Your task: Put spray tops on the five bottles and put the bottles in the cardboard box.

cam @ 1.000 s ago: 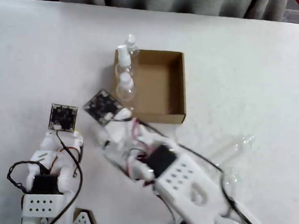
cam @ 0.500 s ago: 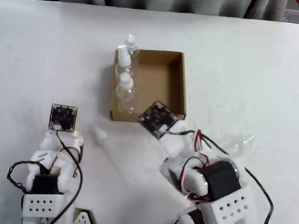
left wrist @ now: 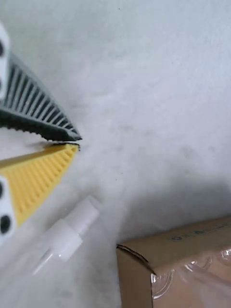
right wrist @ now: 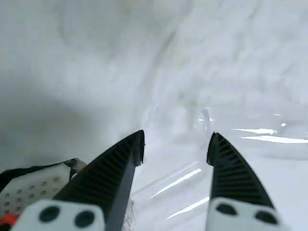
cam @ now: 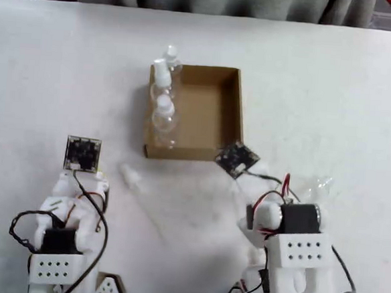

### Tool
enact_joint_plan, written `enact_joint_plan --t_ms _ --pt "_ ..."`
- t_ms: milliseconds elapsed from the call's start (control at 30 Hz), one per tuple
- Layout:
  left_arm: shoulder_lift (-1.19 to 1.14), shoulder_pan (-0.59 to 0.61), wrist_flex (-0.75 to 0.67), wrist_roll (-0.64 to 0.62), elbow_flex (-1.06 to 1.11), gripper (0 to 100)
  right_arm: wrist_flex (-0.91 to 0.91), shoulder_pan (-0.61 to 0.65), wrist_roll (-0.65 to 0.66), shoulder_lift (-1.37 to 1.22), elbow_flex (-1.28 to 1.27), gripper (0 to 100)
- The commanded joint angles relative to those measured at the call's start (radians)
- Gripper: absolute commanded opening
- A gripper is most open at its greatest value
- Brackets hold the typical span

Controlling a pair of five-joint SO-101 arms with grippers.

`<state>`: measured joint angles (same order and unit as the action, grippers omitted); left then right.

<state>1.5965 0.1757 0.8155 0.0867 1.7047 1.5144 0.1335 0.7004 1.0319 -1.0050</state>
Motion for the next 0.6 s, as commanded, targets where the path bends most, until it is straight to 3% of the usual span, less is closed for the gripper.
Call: enact_joint_plan --t_ms 0,233,567 --pt "0.010 0.008 -0.029 0.008 -0.006 2 -0.030 -0.016 0.078 0.015 -0.025 19.3" --pt "0.010 0.008 -0.029 0.008 -0.006 2 -0.076 -0.024 0.204 -0.071 -0.103 19.3" --pt "0.010 0.008 -0.029 0.008 -0.006 2 -0.321 -0.024 0.203 -0.464 -0.098 19.0"
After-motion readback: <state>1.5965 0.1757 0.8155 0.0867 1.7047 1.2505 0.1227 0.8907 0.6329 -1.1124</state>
